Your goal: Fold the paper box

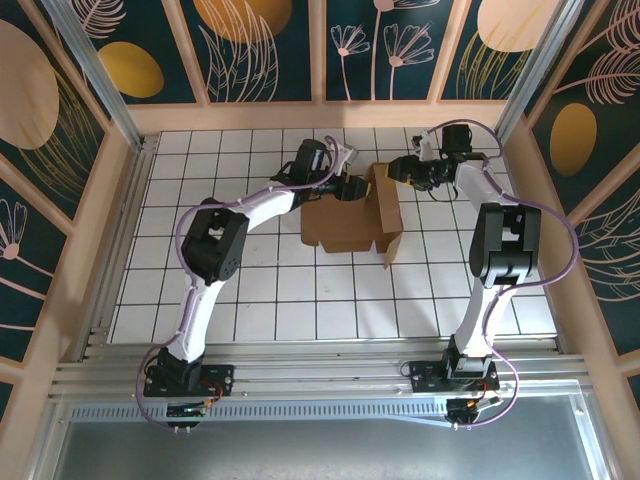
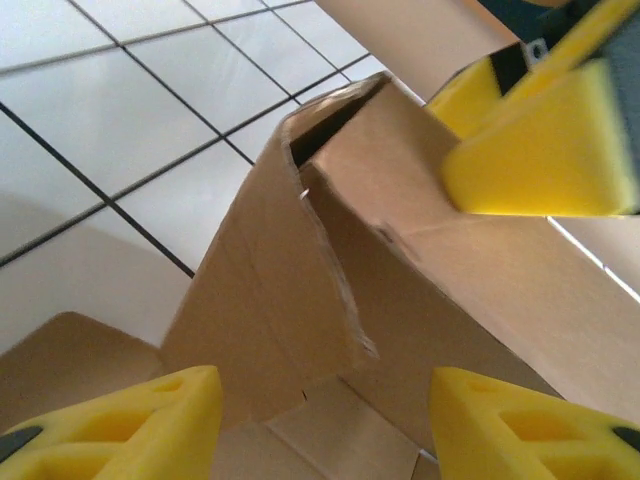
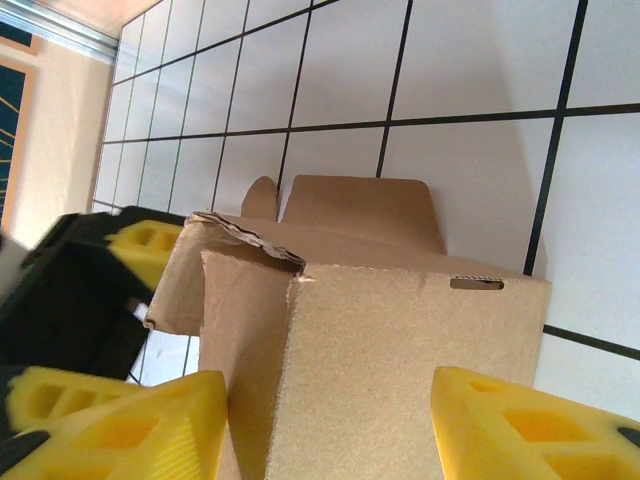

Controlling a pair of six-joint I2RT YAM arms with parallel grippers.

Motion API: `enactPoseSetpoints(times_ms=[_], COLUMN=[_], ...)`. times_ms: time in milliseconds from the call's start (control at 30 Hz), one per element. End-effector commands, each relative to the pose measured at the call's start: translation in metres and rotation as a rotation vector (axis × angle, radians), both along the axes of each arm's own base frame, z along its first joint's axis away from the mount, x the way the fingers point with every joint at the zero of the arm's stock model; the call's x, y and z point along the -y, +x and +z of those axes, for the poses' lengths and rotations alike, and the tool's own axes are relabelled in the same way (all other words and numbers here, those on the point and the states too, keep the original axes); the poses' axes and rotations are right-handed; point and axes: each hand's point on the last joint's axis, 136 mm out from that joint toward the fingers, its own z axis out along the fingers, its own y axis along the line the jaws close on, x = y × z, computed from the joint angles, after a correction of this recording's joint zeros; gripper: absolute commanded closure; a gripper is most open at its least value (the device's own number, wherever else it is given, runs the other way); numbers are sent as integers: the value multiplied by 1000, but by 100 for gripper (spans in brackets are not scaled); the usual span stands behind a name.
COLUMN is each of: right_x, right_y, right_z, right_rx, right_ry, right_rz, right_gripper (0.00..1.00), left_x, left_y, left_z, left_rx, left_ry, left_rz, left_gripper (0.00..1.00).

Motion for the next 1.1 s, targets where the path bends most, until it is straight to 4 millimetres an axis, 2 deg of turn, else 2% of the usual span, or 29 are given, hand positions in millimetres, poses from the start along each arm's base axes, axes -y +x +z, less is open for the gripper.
enactPoseSetpoints(times_ms=[0, 67, 133, 200, 267, 367, 500, 700, 900, 1067], right_x=[0, 1, 0, 1, 1, 0, 0, 0, -2, -2], right_y=[-7, -7, -7, -7, -7, -6, -6, -6, -7, -8], right_z=[3, 3, 4, 3, 3, 5, 5, 5, 3, 3], right_rx=[-11, -12, -11, -11, -13, -12, -13, -16, -20, -20], right_ry=[-23, -25, -26, -30, -31, -27, -27, -26, -24, -23], right_rz=[2, 1, 3, 0, 1, 5, 7, 10, 17, 21], right_gripper=[43, 43, 43, 43, 43, 43, 43, 43, 43, 43], left_x=[-19, -30, -46, -61, -64, -55, -39, -17, 17, 34], left_y=[-3, -8, -6, 6, 19, 30, 36, 32, 35, 33], left_z=[54, 68, 79, 76, 63, 36, 18, 7, -8, -13], left_rx=[208, 271, 337, 380, 418, 463, 561, 681, 755, 788], left_ry=[10, -23, -55, -41, 18, 93, 97, 55, 78, 57], left_rz=[-4, -17, 11, 47, 26, -64, -179, -296, -356, -392], left_gripper=[39, 37, 38, 43, 45, 45, 42, 41, 39, 45])
